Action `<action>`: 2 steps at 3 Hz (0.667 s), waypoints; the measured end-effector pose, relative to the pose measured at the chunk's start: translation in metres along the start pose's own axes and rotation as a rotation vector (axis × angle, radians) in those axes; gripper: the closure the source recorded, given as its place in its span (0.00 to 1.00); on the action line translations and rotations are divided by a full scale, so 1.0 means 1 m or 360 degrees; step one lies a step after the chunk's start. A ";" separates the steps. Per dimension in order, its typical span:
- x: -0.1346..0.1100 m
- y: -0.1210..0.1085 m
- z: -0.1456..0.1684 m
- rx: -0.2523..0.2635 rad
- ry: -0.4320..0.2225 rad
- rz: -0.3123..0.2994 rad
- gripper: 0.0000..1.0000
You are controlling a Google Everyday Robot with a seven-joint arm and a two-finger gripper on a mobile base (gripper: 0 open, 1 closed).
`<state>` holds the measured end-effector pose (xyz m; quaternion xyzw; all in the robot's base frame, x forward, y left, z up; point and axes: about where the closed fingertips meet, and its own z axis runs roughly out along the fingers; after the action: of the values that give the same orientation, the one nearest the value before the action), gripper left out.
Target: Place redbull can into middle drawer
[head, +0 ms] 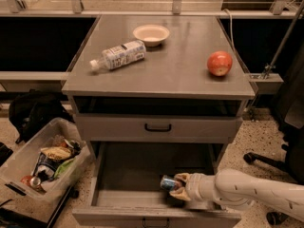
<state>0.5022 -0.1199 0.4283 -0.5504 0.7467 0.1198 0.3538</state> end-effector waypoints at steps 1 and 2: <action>0.000 0.000 0.000 0.0000 0.0000 0.0000 0.35; 0.000 0.000 0.000 0.0000 0.0000 0.0000 0.12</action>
Offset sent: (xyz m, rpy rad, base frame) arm 0.0000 0.0000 0.0000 0.0000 0.0000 0.0000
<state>0.5022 -0.1198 0.4282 -0.5504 0.7467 0.1199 0.3538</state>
